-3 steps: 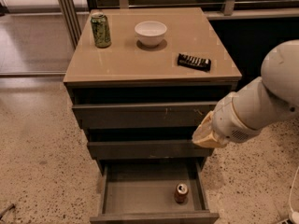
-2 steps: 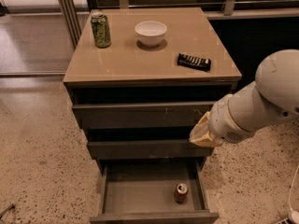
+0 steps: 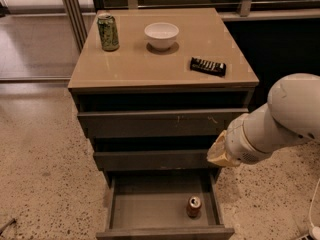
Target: Pick coke can from bottom drawer and place on counter
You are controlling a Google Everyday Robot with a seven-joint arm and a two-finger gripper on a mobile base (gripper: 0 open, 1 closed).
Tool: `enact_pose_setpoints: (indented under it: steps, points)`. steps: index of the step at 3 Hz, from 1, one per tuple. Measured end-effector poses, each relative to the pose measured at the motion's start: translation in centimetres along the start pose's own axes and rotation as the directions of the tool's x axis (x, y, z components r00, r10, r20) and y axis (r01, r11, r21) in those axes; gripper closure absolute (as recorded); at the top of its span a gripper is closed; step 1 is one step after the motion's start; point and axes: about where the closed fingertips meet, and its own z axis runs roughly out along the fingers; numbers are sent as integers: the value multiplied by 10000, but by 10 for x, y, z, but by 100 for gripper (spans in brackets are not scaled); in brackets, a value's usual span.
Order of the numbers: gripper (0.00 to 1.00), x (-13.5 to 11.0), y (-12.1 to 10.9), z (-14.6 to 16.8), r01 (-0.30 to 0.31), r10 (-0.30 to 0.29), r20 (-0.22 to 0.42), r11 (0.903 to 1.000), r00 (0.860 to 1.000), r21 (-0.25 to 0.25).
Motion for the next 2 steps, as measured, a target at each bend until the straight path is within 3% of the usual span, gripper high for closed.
enact_pose_setpoints:
  steps: [1,2]
  points:
    - [100,65,4,51,9,12,-720,9996,9974,286]
    - [100,125,-3,104,-257,284,-543,9984,9981,503]
